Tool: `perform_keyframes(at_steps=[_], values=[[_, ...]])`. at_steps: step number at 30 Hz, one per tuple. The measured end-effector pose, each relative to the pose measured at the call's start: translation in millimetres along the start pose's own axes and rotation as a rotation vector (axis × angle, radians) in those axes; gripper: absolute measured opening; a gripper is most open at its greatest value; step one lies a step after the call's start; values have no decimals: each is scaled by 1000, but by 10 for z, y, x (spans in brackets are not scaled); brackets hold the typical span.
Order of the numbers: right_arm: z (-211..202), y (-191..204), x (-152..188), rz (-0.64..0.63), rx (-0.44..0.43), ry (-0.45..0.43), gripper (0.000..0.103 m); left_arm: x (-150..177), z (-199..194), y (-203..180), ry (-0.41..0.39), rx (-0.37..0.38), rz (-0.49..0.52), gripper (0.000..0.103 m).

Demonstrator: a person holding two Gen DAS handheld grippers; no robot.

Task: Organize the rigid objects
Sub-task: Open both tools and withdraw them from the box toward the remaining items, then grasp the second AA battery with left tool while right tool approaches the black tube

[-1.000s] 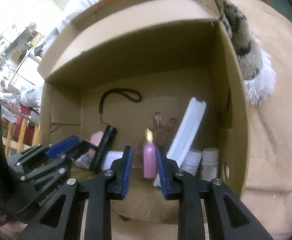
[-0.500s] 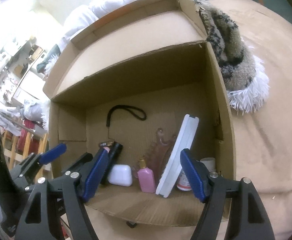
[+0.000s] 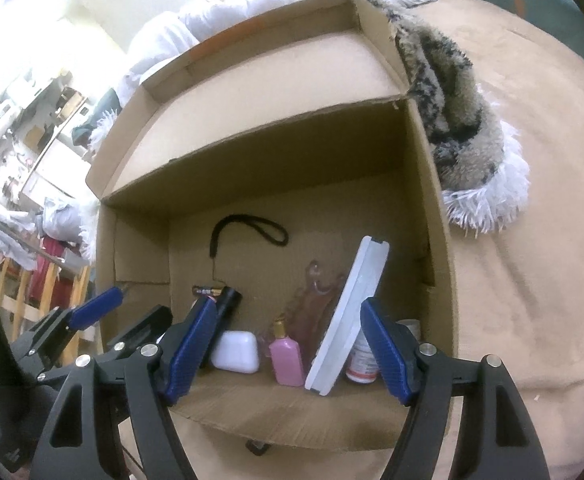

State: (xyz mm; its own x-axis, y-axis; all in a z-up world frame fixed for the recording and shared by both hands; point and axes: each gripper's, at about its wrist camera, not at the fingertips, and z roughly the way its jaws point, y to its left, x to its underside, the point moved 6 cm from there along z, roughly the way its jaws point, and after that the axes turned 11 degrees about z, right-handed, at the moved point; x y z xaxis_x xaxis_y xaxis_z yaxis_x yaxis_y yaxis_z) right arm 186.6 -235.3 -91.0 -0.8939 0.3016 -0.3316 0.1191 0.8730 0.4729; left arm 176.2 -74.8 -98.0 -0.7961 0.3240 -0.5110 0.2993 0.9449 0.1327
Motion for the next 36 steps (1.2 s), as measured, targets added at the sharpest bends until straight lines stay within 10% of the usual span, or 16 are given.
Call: perform_keyframes(at_steps=[19, 36], values=[[-444, -368, 562, 228, -54, 1, 79, 784, -296, -133, 42, 142, -8, 66], [-406, -492, 815, 336, -108, 59, 79, 964, 628, -757, 254, 197, 148, 37]])
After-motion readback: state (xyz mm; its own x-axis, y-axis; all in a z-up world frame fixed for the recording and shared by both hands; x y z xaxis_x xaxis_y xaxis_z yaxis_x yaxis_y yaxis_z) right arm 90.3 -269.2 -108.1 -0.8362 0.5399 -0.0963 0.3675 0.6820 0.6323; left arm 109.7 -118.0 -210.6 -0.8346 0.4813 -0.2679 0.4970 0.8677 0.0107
